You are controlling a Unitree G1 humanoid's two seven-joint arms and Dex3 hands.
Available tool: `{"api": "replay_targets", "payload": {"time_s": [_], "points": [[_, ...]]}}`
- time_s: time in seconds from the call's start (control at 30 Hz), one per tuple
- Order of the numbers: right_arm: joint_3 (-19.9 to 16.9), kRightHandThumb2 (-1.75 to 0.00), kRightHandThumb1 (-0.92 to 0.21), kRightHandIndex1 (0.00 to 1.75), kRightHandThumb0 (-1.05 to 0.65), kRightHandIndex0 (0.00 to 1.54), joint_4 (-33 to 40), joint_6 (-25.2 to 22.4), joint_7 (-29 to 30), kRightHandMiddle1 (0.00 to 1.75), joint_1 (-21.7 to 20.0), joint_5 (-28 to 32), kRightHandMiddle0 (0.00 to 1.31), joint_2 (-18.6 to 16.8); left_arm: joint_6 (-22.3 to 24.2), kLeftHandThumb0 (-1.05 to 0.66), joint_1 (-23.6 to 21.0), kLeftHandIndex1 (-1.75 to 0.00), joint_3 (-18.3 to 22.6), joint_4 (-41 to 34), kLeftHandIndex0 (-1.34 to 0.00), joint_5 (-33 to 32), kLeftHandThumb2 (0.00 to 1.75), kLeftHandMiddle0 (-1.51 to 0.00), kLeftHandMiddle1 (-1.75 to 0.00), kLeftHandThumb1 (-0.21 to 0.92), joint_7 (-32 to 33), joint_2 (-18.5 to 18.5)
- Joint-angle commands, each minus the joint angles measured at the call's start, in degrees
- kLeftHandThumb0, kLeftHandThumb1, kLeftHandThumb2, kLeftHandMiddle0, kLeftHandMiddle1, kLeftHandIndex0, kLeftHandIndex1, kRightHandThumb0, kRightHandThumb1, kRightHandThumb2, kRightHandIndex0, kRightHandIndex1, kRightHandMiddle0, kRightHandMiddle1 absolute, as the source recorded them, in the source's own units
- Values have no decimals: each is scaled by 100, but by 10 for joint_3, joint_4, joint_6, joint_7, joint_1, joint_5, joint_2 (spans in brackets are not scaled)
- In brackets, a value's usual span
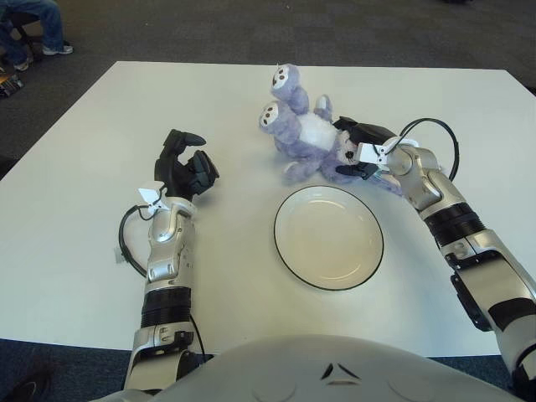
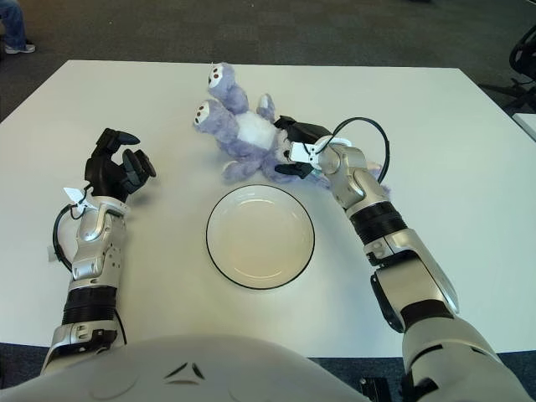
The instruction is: Put the doll into the plate.
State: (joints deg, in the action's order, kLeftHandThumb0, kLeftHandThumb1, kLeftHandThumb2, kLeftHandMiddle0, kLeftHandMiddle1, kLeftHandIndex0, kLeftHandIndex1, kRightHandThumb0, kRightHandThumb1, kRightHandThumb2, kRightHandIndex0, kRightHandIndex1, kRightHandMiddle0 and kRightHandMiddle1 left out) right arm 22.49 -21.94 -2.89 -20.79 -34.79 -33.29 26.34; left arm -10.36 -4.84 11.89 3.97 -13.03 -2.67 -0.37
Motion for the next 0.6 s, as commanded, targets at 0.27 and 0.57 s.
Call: {"api": "replay_targets", "payload": {"time_s": [0.27,0.57], "points": [[1,-142,-22,175,50,68,-1,-19,-12,174,21,-4,47,8,2,-44,4,-175,3,-9,-51,-9,116,-110,-175,44,1,-5],[-26,-146,-19,175,52,71,-21,11,36,175,28,23,76,-4,2,-44,1,-175,5,-7,-51,-10,116,-110,-175,44,3,-8]]}}
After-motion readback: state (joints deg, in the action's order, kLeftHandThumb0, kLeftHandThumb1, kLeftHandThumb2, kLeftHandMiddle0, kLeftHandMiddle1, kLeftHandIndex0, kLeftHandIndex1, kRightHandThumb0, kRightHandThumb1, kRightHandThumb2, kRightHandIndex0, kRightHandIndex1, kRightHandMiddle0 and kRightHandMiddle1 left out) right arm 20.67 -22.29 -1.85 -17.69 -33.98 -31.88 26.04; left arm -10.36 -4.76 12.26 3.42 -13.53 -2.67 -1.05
